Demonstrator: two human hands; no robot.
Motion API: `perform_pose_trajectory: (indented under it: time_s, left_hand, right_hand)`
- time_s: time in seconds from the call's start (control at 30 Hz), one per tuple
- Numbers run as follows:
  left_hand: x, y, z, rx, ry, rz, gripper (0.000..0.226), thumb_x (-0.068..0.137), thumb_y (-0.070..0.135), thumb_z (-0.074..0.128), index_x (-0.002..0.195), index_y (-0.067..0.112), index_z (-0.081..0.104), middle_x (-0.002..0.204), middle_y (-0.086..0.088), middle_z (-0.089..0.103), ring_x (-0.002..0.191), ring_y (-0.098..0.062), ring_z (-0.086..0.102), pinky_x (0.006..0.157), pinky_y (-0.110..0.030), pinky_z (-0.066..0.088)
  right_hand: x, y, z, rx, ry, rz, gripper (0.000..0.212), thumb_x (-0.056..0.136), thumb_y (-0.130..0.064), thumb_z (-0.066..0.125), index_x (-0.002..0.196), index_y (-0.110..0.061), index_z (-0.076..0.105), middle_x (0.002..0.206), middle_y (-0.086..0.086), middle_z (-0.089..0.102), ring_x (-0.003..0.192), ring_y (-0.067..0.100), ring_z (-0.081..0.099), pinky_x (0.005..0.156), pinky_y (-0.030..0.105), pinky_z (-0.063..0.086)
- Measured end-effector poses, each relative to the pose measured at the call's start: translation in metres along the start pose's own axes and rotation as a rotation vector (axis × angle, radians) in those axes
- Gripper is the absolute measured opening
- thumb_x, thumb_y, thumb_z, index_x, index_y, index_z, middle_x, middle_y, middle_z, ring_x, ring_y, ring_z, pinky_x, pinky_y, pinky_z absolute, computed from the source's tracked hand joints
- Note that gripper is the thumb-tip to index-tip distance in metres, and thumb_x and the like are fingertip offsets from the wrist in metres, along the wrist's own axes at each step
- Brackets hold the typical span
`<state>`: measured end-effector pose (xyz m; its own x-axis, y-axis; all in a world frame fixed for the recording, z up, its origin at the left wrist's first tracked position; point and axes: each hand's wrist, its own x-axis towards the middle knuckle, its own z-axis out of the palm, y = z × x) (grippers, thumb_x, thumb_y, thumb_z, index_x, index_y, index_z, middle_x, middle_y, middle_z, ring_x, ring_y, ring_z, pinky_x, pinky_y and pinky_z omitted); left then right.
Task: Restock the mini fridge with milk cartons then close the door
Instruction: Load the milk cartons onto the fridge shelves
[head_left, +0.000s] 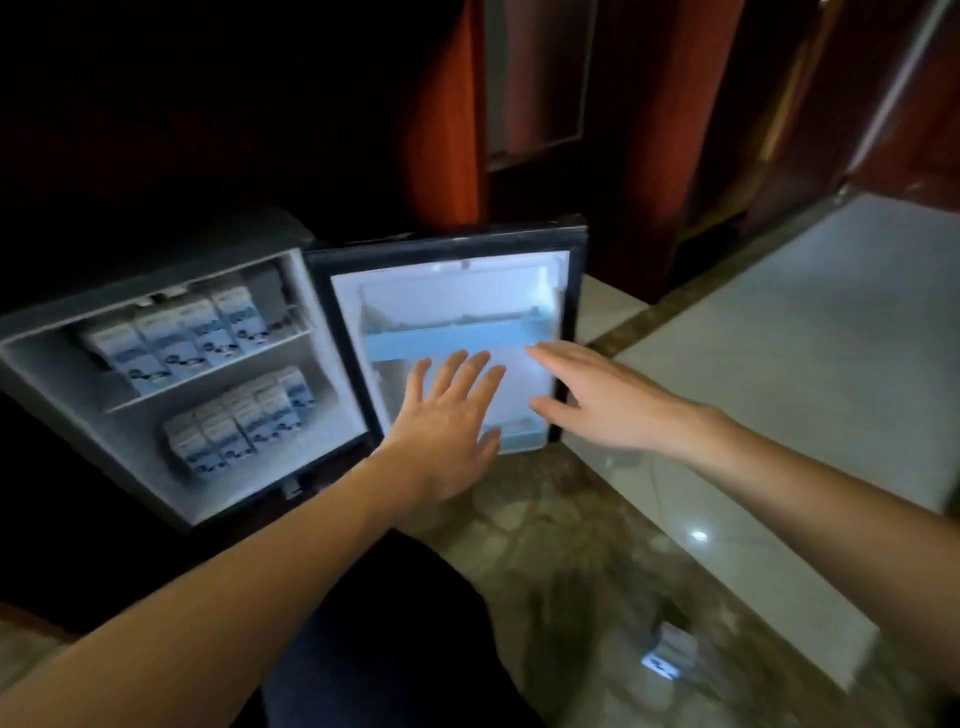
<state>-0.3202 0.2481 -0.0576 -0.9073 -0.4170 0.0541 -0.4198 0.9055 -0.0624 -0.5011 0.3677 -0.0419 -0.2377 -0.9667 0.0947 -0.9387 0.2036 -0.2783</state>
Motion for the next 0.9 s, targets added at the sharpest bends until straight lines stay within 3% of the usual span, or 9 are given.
perform_pose_trajectory:
  time_s: [0.2,0.33,0.5,0.6,0.7,0.77,0.9]
  left_hand:
    - [0.034,0.096,0.063,0.026,-0.089,0.178,0.07,0.103,0.046,0.036,0.159,0.022,0.001,0.168,-0.002,0.0,0.154,-0.026,-0.005,0.122,-0.057,-0.001]
    - [0.041,0.142,0.114,0.003,-0.16,0.23,0.073,0.097,0.042,0.05,0.158,0.026,0.014,0.165,-0.001,0.014,0.153,-0.029,0.008,0.121,-0.056,0.003]
    - [0.039,0.183,0.156,-0.086,-0.211,0.241,0.067,0.094,0.035,0.048,0.156,0.022,0.024,0.162,-0.003,0.026,0.15,-0.027,0.017,0.121,-0.054,0.01]
    - [0.029,0.197,0.187,-0.141,-0.355,0.17,0.067,0.097,0.031,0.044,0.157,0.019,0.019,0.164,-0.006,0.021,0.152,-0.029,0.014,0.122,-0.055,0.007]
    - [0.015,0.205,0.213,-0.146,-0.454,0.152,0.07,0.096,0.029,0.045,0.159,0.017,0.014,0.166,-0.007,0.017,0.152,-0.028,0.013,0.122,-0.054,0.006]
    - [0.005,0.208,0.228,-0.175,-0.497,0.129,0.071,0.096,0.027,0.045,0.159,0.015,0.013,0.166,-0.007,0.015,0.152,-0.027,0.012,0.122,-0.053,0.005]
    - [-0.012,0.209,0.252,-0.202,-0.514,0.146,0.071,0.095,0.028,0.049,0.158,0.016,0.018,0.165,-0.005,0.019,0.15,-0.026,0.017,0.122,-0.052,0.008]
  right_hand:
    - [-0.089,0.077,0.032,0.066,-0.109,0.205,0.067,0.103,-0.053,0.042,0.16,-0.031,0.015,0.167,-0.01,0.016,0.153,0.01,0.014,0.119,0.03,0.018]
    - [-0.133,0.114,0.063,0.11,-0.216,0.283,0.066,0.105,-0.045,0.043,0.161,-0.024,0.015,0.167,-0.005,0.014,0.153,0.014,0.013,0.117,0.027,0.015]
    - [-0.167,0.148,0.113,0.184,-0.252,0.386,0.065,0.102,-0.038,0.05,0.158,-0.018,0.026,0.163,0.003,0.029,0.149,0.021,0.027,0.12,0.037,0.026]
    - [-0.182,0.157,0.149,0.257,-0.269,0.426,0.056,0.099,-0.032,0.057,0.15,-0.017,0.04,0.147,0.008,0.049,0.133,0.027,0.048,0.108,0.04,0.042]
    - [-0.194,0.166,0.19,0.293,-0.315,0.438,0.053,0.096,-0.03,0.06,0.146,-0.021,0.044,0.142,0.005,0.054,0.121,0.022,0.057,0.098,0.038,0.05]
    - [-0.2,0.169,0.214,0.305,-0.35,0.47,0.046,0.094,-0.028,0.061,0.138,-0.022,0.05,0.128,0.006,0.062,0.108,0.023,0.062,0.09,0.041,0.054]
    - [-0.205,0.173,0.252,0.3,-0.409,0.575,0.063,0.089,-0.033,0.068,0.146,-0.02,0.045,0.139,0.008,0.057,0.124,0.026,0.055,0.098,0.035,0.048]
